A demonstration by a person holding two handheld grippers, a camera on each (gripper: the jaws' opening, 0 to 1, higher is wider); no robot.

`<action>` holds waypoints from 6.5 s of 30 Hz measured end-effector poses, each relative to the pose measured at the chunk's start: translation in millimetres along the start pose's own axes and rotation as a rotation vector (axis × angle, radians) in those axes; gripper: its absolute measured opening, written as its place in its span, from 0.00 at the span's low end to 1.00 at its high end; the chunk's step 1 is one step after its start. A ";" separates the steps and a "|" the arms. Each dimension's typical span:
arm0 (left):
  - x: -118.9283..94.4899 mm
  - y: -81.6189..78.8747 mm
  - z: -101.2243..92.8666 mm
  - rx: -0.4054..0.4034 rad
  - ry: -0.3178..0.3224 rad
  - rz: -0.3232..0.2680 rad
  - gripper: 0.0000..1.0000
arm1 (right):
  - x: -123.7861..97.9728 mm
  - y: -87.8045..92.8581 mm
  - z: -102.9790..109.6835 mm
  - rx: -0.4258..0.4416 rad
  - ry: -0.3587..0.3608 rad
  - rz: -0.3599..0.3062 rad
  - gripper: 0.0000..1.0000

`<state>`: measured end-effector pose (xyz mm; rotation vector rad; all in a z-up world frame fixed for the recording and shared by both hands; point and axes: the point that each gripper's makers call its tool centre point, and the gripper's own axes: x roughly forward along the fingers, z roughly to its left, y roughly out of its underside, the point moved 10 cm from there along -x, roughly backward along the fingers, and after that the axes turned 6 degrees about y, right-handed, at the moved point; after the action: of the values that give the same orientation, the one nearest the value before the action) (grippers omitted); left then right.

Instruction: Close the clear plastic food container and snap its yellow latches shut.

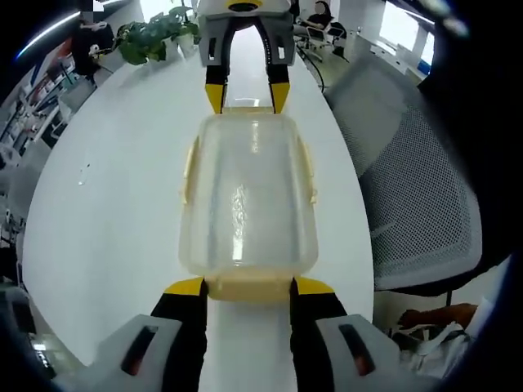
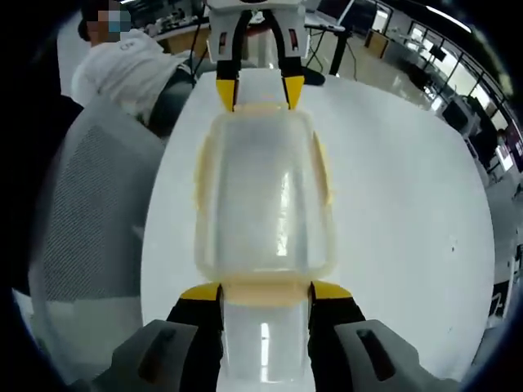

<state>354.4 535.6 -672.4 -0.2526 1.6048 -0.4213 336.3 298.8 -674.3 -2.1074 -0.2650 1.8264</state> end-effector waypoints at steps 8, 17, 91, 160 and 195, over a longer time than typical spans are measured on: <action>6.7 -15.3 0.4 -0.001 0.003 0.001 0.38 | -6.7 15.2 -0.4 0.002 0.002 0.003 0.39; 13.6 -27.8 -1.3 -0.011 0.003 0.003 0.38 | -11.3 28.3 -1.1 -0.003 -0.009 0.001 0.40; 76.1 -134.2 1.9 0.002 0.028 -0.032 0.38 | -45.5 146.8 -0.9 0.020 -0.017 0.041 0.40; 82.4 -128.5 -1.7 -0.061 0.021 -0.031 0.41 | -53.7 170.5 -3.5 0.137 0.022 -0.013 0.46; 71.1 -130.6 -3.6 -0.631 -0.004 -0.296 0.46 | -62.1 170.0 -5.8 0.613 0.103 -0.105 0.37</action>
<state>333.2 388.8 -682.7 -0.9755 1.6658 -0.1232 318.9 118.6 -679.5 -1.7061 0.1889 1.4836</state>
